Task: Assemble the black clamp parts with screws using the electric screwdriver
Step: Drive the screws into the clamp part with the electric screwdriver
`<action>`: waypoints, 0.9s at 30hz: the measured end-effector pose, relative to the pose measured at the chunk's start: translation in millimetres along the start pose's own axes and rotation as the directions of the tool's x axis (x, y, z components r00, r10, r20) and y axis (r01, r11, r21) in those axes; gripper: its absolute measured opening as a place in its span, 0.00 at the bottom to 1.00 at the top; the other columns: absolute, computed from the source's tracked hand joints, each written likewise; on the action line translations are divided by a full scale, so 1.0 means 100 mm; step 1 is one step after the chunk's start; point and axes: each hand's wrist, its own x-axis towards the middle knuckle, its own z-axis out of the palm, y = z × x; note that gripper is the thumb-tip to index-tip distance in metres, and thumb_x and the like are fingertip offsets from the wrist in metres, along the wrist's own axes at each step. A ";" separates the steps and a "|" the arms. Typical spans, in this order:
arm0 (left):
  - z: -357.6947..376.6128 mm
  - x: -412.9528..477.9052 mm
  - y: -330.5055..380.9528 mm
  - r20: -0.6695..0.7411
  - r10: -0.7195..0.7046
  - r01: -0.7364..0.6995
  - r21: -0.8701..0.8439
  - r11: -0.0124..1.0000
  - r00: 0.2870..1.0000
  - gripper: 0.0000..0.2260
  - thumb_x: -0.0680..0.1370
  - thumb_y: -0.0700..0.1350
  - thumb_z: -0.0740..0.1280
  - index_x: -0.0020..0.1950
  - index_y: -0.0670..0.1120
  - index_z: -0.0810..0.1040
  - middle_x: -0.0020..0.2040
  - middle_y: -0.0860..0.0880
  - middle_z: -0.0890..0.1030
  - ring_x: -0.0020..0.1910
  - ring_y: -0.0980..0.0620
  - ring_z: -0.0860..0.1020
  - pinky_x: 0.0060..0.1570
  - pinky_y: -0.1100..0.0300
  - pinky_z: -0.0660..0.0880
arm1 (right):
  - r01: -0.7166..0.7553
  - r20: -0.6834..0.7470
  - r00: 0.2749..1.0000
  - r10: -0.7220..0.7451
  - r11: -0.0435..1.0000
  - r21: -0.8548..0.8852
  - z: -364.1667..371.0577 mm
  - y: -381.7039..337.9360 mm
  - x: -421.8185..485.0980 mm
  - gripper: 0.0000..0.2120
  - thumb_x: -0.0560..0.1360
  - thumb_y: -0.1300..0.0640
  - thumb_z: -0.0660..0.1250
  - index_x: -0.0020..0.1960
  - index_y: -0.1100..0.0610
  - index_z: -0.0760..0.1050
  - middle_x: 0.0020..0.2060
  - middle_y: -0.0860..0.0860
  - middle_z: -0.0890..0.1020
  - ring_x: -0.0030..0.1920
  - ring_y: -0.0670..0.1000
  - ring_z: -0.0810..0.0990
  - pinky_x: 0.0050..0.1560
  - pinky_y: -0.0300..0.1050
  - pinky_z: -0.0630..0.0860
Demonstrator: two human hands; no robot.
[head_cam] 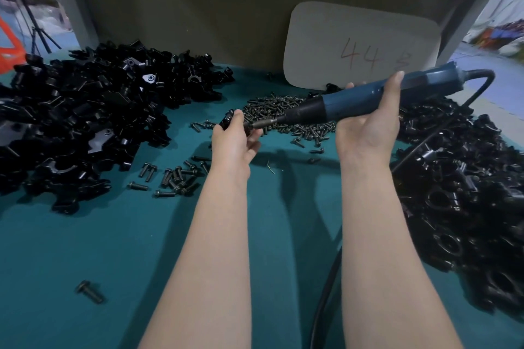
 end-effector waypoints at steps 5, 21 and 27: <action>0.02 0.01 -0.02 -0.026 0.056 -0.055 0.055 0.997 0.998 0.05 0.82 0.47 0.62 0.51 0.46 0.70 0.45 0.49 0.77 0.42 0.49 0.78 0.43 0.58 0.77 | 0.016 -0.009 1.000 -0.017 0.999 -0.043 0.01 0.05 0.01 0.24 0.80 0.50 0.62 0.72 0.56 0.59 0.55 0.52 0.74 0.51 0.51 0.78 0.53 0.41 0.77; 0.05 0.08 -0.15 -0.186 0.284 -0.223 0.292 0.930 0.941 0.19 0.82 0.52 0.60 0.66 0.39 0.66 0.60 0.44 0.76 0.59 0.42 0.78 0.60 0.45 0.75 | 0.141 0.107 0.987 -0.117 0.958 -0.248 0.19 0.17 -0.14 0.26 0.81 0.52 0.60 0.74 0.54 0.53 0.49 0.47 0.74 0.50 0.47 0.76 0.59 0.42 0.73; 0.08 0.05 -0.17 -0.177 0.286 -0.222 0.312 0.924 0.942 0.26 0.82 0.52 0.59 0.75 0.40 0.59 0.70 0.42 0.70 0.64 0.42 0.75 0.64 0.46 0.73 | 0.128 0.118 0.987 -0.106 0.970 -0.206 0.21 0.18 -0.13 0.27 0.80 0.54 0.61 0.75 0.55 0.52 0.58 0.56 0.74 0.54 0.51 0.76 0.63 0.45 0.74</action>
